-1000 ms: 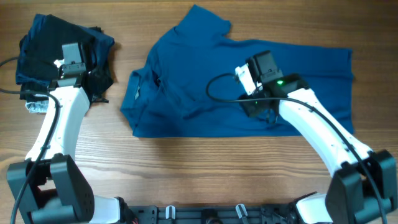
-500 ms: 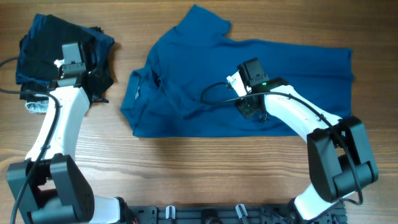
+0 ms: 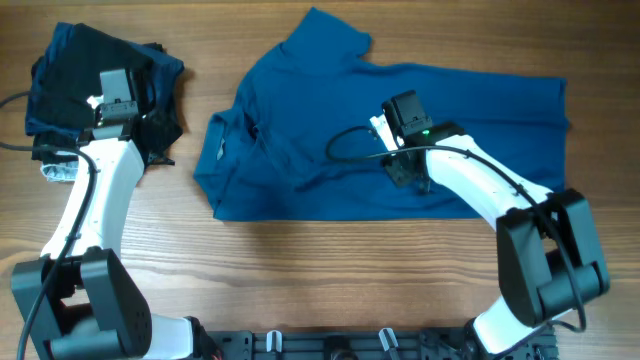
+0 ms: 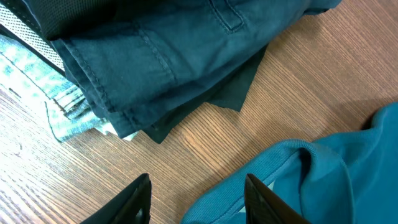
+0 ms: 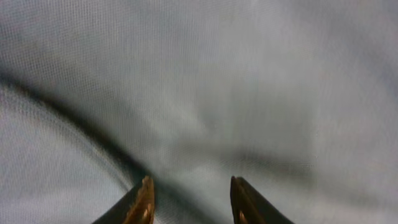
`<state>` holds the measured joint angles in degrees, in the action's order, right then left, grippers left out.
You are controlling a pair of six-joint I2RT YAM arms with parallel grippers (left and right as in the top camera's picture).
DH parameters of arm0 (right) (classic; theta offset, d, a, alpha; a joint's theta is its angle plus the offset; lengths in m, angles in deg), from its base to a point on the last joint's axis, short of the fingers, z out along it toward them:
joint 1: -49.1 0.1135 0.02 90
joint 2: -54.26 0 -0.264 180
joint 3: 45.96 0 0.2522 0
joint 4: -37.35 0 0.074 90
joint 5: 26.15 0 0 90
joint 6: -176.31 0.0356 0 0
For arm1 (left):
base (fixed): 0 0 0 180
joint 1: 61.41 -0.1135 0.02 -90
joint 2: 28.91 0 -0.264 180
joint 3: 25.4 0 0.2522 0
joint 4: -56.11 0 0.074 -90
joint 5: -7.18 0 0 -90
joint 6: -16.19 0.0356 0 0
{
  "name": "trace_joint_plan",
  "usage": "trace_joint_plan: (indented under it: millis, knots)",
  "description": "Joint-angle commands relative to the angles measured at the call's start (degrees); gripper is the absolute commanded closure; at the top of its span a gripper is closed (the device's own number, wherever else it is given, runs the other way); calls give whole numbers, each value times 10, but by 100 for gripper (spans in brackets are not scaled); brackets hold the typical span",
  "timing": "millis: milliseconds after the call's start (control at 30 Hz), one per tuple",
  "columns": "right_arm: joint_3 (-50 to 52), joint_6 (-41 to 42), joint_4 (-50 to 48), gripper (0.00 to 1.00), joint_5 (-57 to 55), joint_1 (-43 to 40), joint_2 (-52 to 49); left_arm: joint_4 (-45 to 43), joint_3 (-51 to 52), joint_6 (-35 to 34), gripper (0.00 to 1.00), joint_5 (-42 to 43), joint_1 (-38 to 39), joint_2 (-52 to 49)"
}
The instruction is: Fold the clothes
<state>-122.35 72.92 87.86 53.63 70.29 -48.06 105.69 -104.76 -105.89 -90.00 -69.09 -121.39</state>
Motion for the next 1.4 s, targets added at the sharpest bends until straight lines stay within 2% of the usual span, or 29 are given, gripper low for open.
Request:
trace_joint_plan:
  millis: [0, 33, 133, 233, 333, 500, 833, 1100, 1233, 1267, 1367]
  knots:
    - [-23, 144, 76, 60, -40, -22, 41, 0, -2, -3, 52, 3, -5, -5]
    - [-23, 186, 107, 60, -29, -43, 42, 0, -2, -3, 52, 3, -5, -5]
    - [-23, 224, 151, 64, 26, -111, 42, 0, -2, -3, 52, 3, -5, -5]
    - [-23, 294, 165, 63, 64, -227, 42, 0, -2, -3, 52, 3, -5, -5]
    - [-22, 304, 180, 63, 132, -320, 42, 0, -2, -3, 52, 3, -5, -5]
    - [-14, 320, 189, 63, 133, -403, 42, -1, -2, -4, 52, 3, -5, -5]
    - [60, 344, 41, 63, 138, -411, 42, -1, -2, -3, 52, 3, -5, -5]
    - [26, 331, -77, 62, 245, -411, 42, 0, -2, -3, 53, 3, -5, -5]
    - [27, 305, -143, 51, 229, -412, 42, -1, -2, -3, 52, 3, -5, -5]
    - [21, 298, -152, 47, 238, -414, 47, -1, -2, -3, 52, 3, -5, -5]
    - [-17, 309, -71, 46, 243, -432, 83, 4, -2, -3, 52, 3, -5, -5]
